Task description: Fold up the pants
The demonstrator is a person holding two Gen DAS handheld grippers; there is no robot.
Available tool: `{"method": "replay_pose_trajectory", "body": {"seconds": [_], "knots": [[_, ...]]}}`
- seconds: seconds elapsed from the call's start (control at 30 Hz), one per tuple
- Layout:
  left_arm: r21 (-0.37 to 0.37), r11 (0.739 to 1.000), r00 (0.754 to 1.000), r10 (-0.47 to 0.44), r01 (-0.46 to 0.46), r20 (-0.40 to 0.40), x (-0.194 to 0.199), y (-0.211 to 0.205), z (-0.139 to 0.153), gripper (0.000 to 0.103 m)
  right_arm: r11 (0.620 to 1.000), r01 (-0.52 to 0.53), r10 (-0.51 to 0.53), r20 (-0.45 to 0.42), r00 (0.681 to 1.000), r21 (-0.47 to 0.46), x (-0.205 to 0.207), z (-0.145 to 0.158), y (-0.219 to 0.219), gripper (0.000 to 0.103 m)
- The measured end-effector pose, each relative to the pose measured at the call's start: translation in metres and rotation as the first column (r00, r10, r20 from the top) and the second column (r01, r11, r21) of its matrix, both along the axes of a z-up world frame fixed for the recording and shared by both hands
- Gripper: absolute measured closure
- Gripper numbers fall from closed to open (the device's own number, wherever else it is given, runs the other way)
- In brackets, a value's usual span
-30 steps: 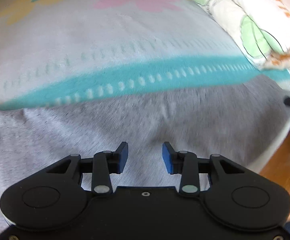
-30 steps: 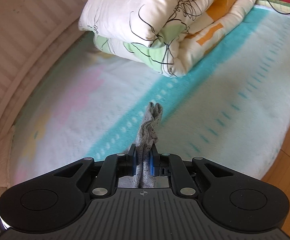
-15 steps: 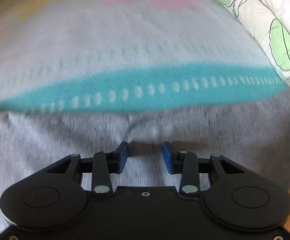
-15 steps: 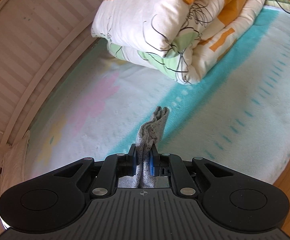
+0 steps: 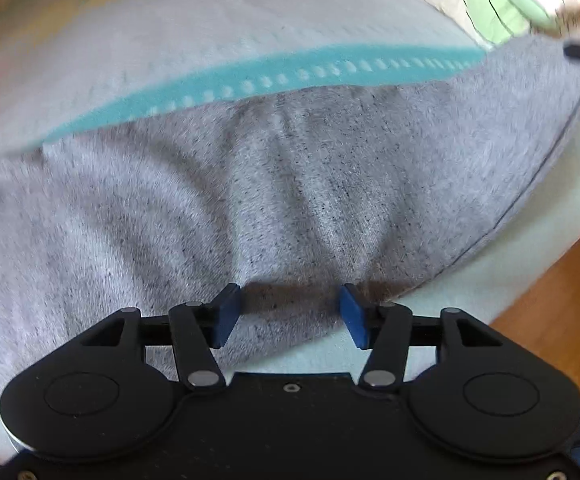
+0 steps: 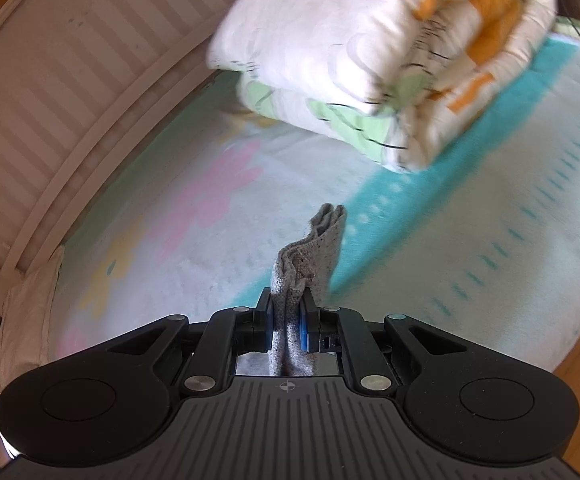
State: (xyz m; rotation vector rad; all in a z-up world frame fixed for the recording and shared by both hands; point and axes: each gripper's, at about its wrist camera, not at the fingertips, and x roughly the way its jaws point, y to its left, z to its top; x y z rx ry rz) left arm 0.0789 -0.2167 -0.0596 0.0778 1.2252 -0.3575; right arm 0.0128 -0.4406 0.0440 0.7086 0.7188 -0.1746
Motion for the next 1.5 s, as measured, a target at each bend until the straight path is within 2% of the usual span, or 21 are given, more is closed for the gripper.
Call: {"method": "replay_pose_trajectory", "body": {"seconds": [0.1, 0.2, 0.27, 0.33, 0.47, 0.63, 0.7, 0.77, 0.83, 0.9, 0.97, 1.03, 1.1, 1.13, 1.2, 1.27, 1.3, 1.37, 1.43, 1.47, 1.5], "knots": [[-0.084, 0.994, 0.996, 0.06, -0.066, -0.073, 0.021, 0.033, 0.007, 0.044, 0.996, -0.069, 0.07, 0.02, 0.997, -0.05, 0.013, 0.012, 0.025, 0.091], [-0.118, 0.983, 0.987, 0.133, -0.143, -0.087, 0.044, 0.073, 0.016, 0.044, 0.98, -0.177, 0.183, 0.067, 0.981, -0.088, 0.026, 0.027, 0.063, 0.091], [-0.134, 0.972, 0.98, 0.182, -0.192, -0.086, 0.06, 0.101, 0.022, 0.044, 0.958, -0.265, 0.277, 0.111, 0.955, -0.105, 0.032, 0.038, 0.093, 0.091], [-0.15, 0.961, 0.971, 0.223, -0.234, -0.083, 0.072, 0.127, 0.025, 0.044, 0.925, -0.362, 0.376, 0.152, 0.914, -0.114, 0.038, 0.046, 0.127, 0.091], [-0.205, 0.932, 0.954, 0.287, -0.299, -0.087, 0.082, 0.171, 0.027, 0.044, 0.812, -0.572, 0.583, 0.167, 0.795, -0.113, 0.051, 0.042, 0.204, 0.091], [-0.28, 0.89, 0.933, 0.349, -0.359, -0.085, 0.082, 0.216, 0.022, 0.044, 0.616, -0.769, 0.782, 0.012, 0.623, -0.173, 0.056, 0.002, 0.305, 0.091], [-0.283, 0.87, 0.915, 0.389, -0.403, -0.109, 0.08, 0.233, 0.015, 0.045, 0.548, -0.801, 0.812, -0.075, 0.579, -0.242, 0.053, -0.015, 0.335, 0.091], [-0.245, 0.846, 0.881, 0.451, -0.473, -0.144, 0.079, 0.252, 0.003, 0.046, 0.491, -0.825, 0.829, -0.139, 0.541, -0.281, 0.049, -0.031, 0.356, 0.091], [-0.233, 0.823, 0.854, 0.486, -0.518, -0.184, 0.077, 0.269, -0.008, 0.047, 0.467, -0.837, 0.834, -0.174, 0.524, -0.285, 0.048, -0.045, 0.368, 0.089], [-0.266, 0.8, 0.842, 0.502, -0.538, -0.196, 0.073, 0.281, -0.011, 0.047, 0.438, -0.854, 0.842, -0.204, 0.499, -0.282, 0.042, -0.058, 0.379, 0.086], [-0.262, 0.808, 0.85, 0.5, -0.527, -0.167, 0.07, 0.284, -0.005, 0.047, 0.377, -0.883, 0.864, -0.237, 0.444, -0.28, 0.038, -0.067, 0.39, 0.079], [-0.233, 0.827, 0.858, 0.505, -0.512, -0.095, 0.066, 0.286, 0.004, 0.047, 0.32, -0.906, 0.887, -0.247, 0.389, -0.279, 0.03, -0.071, 0.397, 0.078], [-0.229, 0.827, 0.855, 0.517, -0.513, -0.046, 0.062, 0.291, 0.013, 0.047, 0.284, -0.924, 0.914, -0.219, 0.342, -0.255, 0.025, -0.065, 0.396, 0.078], [-0.239, 0.824, 0.852, 0.522, -0.514, -0.034, 0.06, 0.295, 0.018, 0.047, 0.283, -0.93, 0.926, -0.188, 0.329, -0.235, 0.023, -0.059, 0.392, 0.078], [-0.255, 0.821, 0.849, 0.528, -0.512, -0.006, 0.058, 0.297, 0.025, 0.047, 0.316, -0.929, 0.934, -0.107, 0.34, -0.193, 0.027, -0.046, 0.373, 0.078], [-0.247, 0.83, 0.848, 0.528, -0.501, 0.053, 0.057, 0.302, 0.038, 0.046, 0.381, -0.911, 0.918, -0.053, 0.393, -0.159, 0.036, -0.037, 0.355, 0.078], [-0.236, 0.839, 0.849, 0.521, -0.491, 0.087, 0.055, 0.302, 0.044, 0.046, 0.434, -0.887, 0.894, -0.044, 0.445, -0.156, 0.043, -0.034, 0.345, 0.078], [-0.215, 0.862, 0.859, 0.493, -0.46, 0.138, 0.056, 0.31, 0.054, 0.046, 0.563, -0.814, 0.816, -0.059, 0.575, -0.142, 0.058, -0.035, 0.319, 0.078], [-0.196, 0.892, 0.884, 0.44, -0.408, 0.161, 0.052, 0.299, 0.055, 0.046, 0.694, -0.713, 0.707, -0.097, 0.701, -0.097, 0.076, -0.044, 0.288, 0.078], [-0.19, 0.904, 0.897, 0.412, -0.382, 0.162, 0.057, 0.285, 0.05, 0.046, 0.75, -0.657, 0.646, -0.134, 0.752, -0.072, 0.083, -0.051, 0.274, 0.083], [-0.185, 0.917, 0.911, 0.381, -0.352, 0.158, 0.053, 0.279, 0.048, 0.046, 0.794, -0.606, 0.59, -0.177, 0.788, -0.05, 0.089, -0.059, 0.26, 0.085]]}}
